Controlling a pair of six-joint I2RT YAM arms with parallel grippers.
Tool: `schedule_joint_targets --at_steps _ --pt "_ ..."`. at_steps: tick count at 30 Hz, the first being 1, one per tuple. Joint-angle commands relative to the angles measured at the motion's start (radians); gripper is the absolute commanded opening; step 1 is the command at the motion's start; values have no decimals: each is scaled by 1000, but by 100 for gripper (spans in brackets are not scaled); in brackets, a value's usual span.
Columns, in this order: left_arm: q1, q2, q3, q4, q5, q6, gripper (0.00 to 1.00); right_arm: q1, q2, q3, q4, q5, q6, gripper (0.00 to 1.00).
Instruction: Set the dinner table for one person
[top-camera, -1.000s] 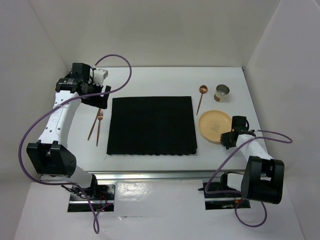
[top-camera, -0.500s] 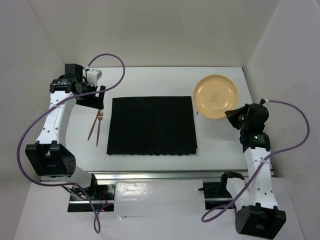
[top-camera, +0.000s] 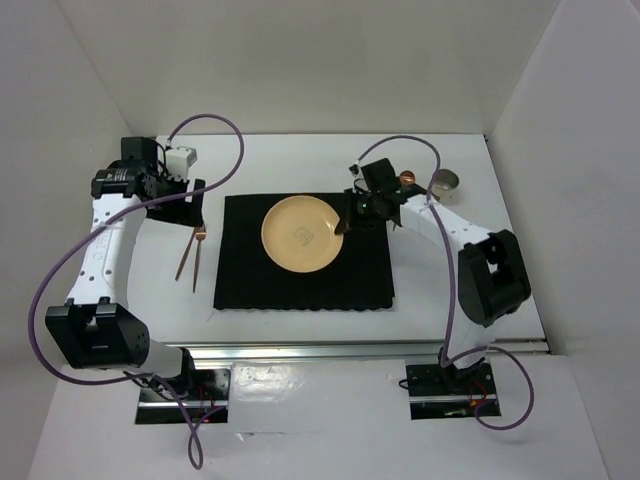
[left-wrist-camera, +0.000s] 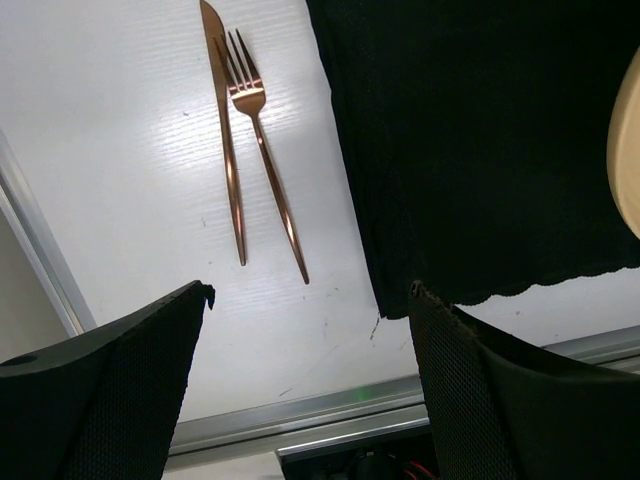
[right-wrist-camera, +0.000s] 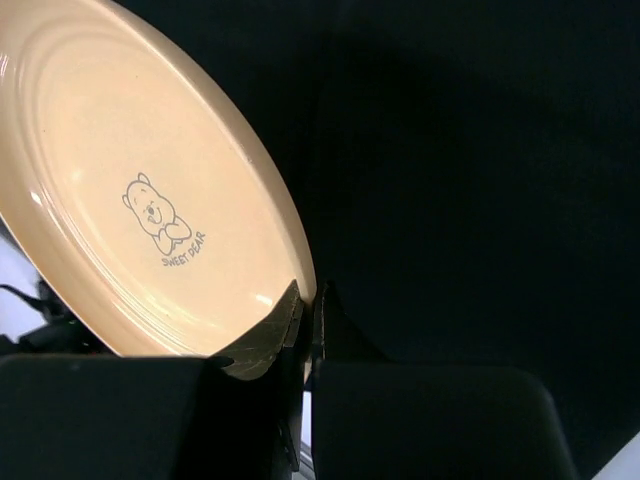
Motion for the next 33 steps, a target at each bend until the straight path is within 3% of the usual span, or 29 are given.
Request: schedule_joint_targets --at_steps 1,20,29,30,33 --pt "18 -32 -23 -6 6 -16 88 -19 52 89 -74 -13 -48 0" --pt "18 19 -23 -6 4 -16 88 55 233 58 -62 4 -40 0" --pt "18 19 -23 -6 15 -7 88 75 242 58 -62 137 -29 0" --pt "18 19 -23 -6 15 -7 88 75 242 58 -62 147 -29 2" --pt "18 19 -23 -6 15 -7 88 75 231 47 -72 147 -29 24"
